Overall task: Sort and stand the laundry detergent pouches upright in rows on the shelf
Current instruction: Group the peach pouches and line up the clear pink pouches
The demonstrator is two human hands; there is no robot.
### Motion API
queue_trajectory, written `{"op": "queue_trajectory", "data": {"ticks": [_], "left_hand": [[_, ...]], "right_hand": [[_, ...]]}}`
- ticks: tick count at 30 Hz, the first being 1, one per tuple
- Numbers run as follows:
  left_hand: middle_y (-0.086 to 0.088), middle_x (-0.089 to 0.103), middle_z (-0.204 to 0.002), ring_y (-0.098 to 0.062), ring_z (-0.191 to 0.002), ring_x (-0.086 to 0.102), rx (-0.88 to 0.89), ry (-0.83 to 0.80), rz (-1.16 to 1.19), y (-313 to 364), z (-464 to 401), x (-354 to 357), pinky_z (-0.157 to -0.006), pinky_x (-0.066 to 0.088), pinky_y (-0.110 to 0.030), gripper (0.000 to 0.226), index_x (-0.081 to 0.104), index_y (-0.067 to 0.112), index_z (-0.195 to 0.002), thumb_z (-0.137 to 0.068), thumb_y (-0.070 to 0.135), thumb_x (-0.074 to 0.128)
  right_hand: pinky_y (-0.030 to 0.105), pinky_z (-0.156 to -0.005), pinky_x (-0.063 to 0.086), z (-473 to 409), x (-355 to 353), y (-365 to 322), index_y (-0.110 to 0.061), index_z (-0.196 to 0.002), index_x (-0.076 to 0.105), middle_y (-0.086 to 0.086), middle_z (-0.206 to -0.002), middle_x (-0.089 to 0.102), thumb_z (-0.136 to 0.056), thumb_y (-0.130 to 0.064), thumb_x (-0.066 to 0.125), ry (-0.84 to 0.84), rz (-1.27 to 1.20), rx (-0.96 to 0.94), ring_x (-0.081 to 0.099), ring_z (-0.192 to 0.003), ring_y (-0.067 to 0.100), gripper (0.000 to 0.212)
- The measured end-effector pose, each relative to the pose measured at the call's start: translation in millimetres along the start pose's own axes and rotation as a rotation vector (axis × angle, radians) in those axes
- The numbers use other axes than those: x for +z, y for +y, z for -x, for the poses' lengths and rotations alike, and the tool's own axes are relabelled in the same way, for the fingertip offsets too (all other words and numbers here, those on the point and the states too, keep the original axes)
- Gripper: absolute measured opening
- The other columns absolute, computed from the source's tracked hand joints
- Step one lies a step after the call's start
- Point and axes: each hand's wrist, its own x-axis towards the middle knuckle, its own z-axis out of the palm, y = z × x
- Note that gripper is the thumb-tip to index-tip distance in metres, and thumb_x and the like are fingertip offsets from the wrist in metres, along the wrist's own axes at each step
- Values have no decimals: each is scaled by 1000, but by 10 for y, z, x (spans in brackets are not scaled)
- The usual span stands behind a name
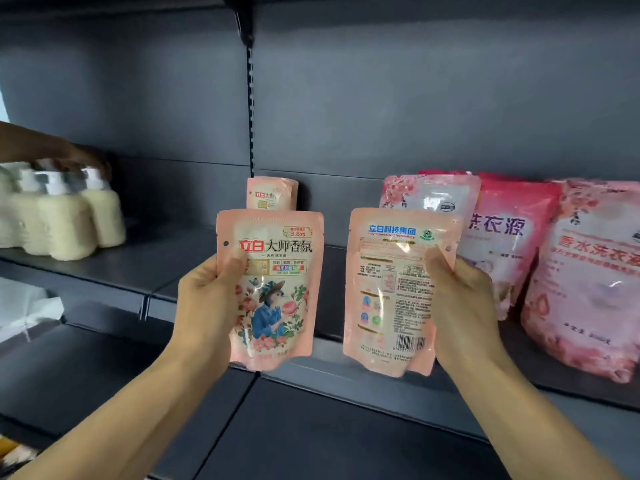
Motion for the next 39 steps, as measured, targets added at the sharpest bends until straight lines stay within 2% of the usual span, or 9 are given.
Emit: {"op": "queue_trajectory", "data": {"ticks": [6, 10, 15, 21, 25, 27, 31, 34, 39], "left_hand": [[-8, 75, -84, -25, -71, 73, -1, -52, -25, 47, -569, -316, -50, 57, -30, 28, 67, 4, -97, -98, 22, 46], [-6, 75, -81, -23, -68, 73, -23, -93, 0, 5, -890, -359, -45, 55, -27, 28, 67, 4, -96, -98, 23, 46], [-8, 75, -86, -25, -73, 73, -31, -84, 40, -79, -1344, -359, -52, 59, -32, 28, 67, 7, -98, -99, 25, 46], [-12, 75, -91, -28, -77, 73, -24, -98, 41, -209, -1859, -335, -59, 60, -36, 32, 65, 2, -102, -99, 27, 45], [-10, 75, -90, -27, -77, 73, -16, -139, 39, -293, -2184, -328, -55, 59, -33, 32, 64, 2, -103, -99, 28, 45], [-10, 75, -91, -27, -78, 73, -15, -162, 37, -338, -2353, -321, -56, 59, -33, 33, 64, 2, -103, -98, 28, 45], [-10, 75, -93, -28, -80, 73, -39, -219, 44, -437, -2652, -303, -62, 60, -37, 30, 65, 6, -99, -98, 29, 45], [-10, 75, -90, -27, -78, 73, -75, -261, 63, -489, -2842, -288, -60, 59, -35, 27, 66, 9, -95, -98, 27, 46], [-11, 75, -91, -29, -80, 73, -113, -330, 77, -586, -3101, -303, -68, 60, -41, 27, 65, 6, -100, -97, 27, 47]], "right_hand": [[15, -52, 52, -59, 531, 27, -23, -86, 67, -13, -77, 74, -99, -20, 45, 78, -6, 8, 71, -71, 4, 26], [17, -53, 52, -225, 722, 92, -24, -85, 67, -15, -73, 73, -99, -21, 46, 104, -10, 3, 70, -68, 3, 25], [16, -50, 52, -552, 916, 210, -21, -89, 67, -12, -76, 74, -99, -22, 46, 60, 28, 6, 71, -68, 5, 24], [26, -57, 53, -962, 1136, 370, -22, -93, 68, -10, -79, 74, -97, -28, 47, 29, 86, 12, 71, -66, 7, 22], [29, -61, 54, -1152, 1271, 466, -23, -96, 68, -6, -82, 75, -97, -30, 47, 55, 99, 39, 71, -68, 8, 21], [29, -60, 54, -1207, 1318, 496, -24, -94, 67, -6, -82, 74, -97, -29, 47, 67, 89, 52, 71, -67, 8, 21], [20, -47, 53, -1244, 1397, 540, -24, -89, 66, -12, -70, 73, -97, -26, 47, 107, 80, 55, 69, -60, 5, 22], [19, -47, 53, -1256, 1483, 585, -22, -88, 67, -13, -69, 73, -98, -22, 46, 156, 60, 63, 70, -62, 5, 23], [18, -47, 53, -1253, 1644, 631, -19, -91, 68, -8, -77, 74, -98, -21, 45, 226, 51, 62, 71, -65, 7, 24]]}}
